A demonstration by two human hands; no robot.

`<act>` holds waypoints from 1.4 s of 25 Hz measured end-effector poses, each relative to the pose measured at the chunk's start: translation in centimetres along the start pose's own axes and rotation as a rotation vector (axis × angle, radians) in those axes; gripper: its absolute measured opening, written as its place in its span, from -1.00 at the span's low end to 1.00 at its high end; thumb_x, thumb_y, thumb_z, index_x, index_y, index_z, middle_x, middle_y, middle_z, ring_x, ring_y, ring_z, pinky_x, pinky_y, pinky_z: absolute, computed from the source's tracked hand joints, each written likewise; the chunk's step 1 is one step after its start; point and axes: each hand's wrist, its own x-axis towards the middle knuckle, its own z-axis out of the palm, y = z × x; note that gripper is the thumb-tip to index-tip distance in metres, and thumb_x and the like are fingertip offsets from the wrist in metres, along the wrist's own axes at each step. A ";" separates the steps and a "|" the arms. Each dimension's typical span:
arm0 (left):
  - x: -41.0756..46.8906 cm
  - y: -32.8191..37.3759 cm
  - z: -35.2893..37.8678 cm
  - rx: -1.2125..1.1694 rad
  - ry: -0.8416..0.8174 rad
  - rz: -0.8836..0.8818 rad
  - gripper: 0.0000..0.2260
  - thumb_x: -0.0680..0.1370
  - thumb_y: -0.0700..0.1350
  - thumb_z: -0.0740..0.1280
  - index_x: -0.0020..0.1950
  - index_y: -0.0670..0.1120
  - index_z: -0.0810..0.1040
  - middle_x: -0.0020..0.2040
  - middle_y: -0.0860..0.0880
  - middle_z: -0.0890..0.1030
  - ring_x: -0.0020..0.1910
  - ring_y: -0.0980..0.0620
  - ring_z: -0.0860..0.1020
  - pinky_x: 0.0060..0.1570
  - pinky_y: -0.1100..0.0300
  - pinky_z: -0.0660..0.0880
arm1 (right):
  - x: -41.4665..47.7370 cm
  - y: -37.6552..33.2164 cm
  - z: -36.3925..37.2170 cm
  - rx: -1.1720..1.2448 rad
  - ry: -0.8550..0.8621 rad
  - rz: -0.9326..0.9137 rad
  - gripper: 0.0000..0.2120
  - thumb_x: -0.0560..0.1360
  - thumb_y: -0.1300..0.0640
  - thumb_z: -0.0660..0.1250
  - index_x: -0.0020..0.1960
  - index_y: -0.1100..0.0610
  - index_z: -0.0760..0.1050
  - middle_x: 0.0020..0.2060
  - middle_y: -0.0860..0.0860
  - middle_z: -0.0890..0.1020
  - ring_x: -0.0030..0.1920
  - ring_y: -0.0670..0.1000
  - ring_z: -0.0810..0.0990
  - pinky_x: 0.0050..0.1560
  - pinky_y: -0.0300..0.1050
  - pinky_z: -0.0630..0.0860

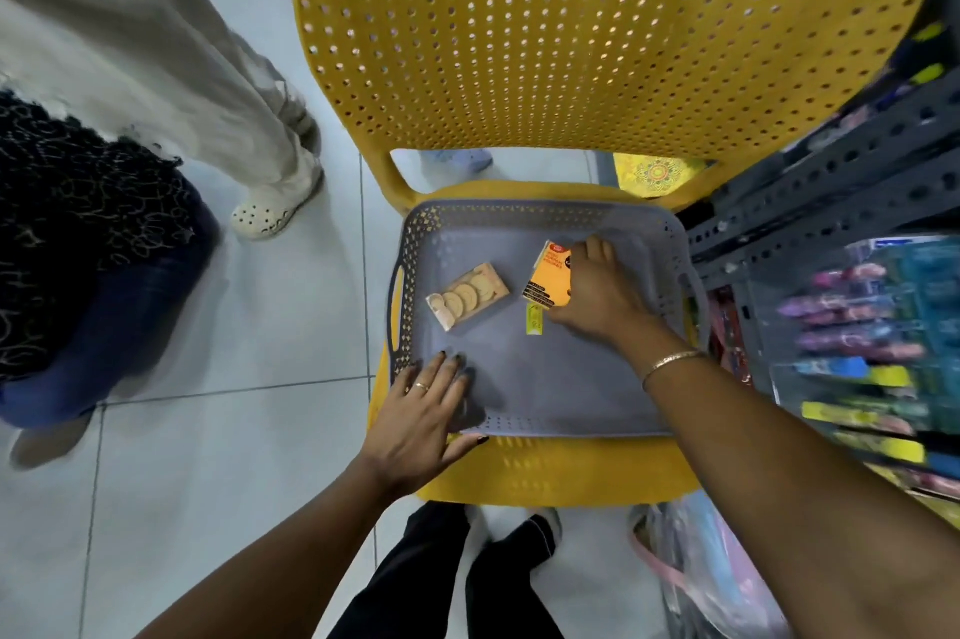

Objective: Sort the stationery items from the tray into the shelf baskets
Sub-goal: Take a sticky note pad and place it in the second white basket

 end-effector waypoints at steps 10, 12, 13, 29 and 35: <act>5.3 2.6 -15.4 0.029 0.219 0.164 -0.28 0.57 0.32 -0.11 0.23 -0.21 0.54 0.28 -0.18 0.50 0.24 -0.16 0.48 0.18 0.00 0.21 | -9.8 -0.7 -21.5 0.023 0.232 0.042 -0.28 0.22 -0.02 0.52 0.24 0.27 0.33 0.18 0.20 0.37 0.24 0.18 0.30 0.23 0.02 0.33; 6.5 5.0 -19.7 0.029 0.292 0.237 -0.29 0.57 0.32 -0.11 0.21 -0.20 0.55 0.28 -0.18 0.50 0.24 -0.15 0.47 0.17 0.00 0.21 | -13.2 -0.9 -26.7 0.016 0.302 0.063 -0.28 0.22 -0.01 0.52 0.23 0.28 0.34 0.19 0.21 0.37 0.24 0.18 0.31 0.24 0.01 0.34; 7.0 6.4 -21.6 0.025 0.330 0.277 -0.29 0.57 0.32 -0.11 0.23 -0.20 0.53 0.30 -0.18 0.49 0.28 -0.13 0.42 0.17 0.00 0.21 | -15.0 -1.0 -29.2 0.008 0.331 0.080 -0.29 0.23 0.00 0.51 0.24 0.28 0.33 0.20 0.22 0.36 0.25 0.18 0.31 0.25 0.00 0.33; -0.4 43.4 -31.4 0.038 0.612 1.300 -0.29 0.56 0.30 -0.12 0.37 -0.24 0.35 0.41 -0.21 0.33 0.38 -0.19 0.30 0.35 -0.04 0.04 | -56.2 11.4 -36.8 -0.047 0.622 0.839 -0.35 0.24 -0.09 0.48 0.18 0.25 0.40 0.17 0.25 0.46 0.22 0.21 0.37 0.17 -0.10 0.33; -1.8 46.1 -26.5 0.057 0.352 1.339 -0.33 0.57 0.28 -0.15 0.38 -0.23 0.23 0.34 -0.16 0.43 0.34 -0.07 0.29 0.37 0.21 -0.04 | -65.2 14.4 -27.4 0.171 0.517 1.040 -0.26 0.26 -0.03 0.48 0.32 0.21 0.29 0.31 0.23 0.32 0.36 0.20 0.26 0.32 -0.07 0.31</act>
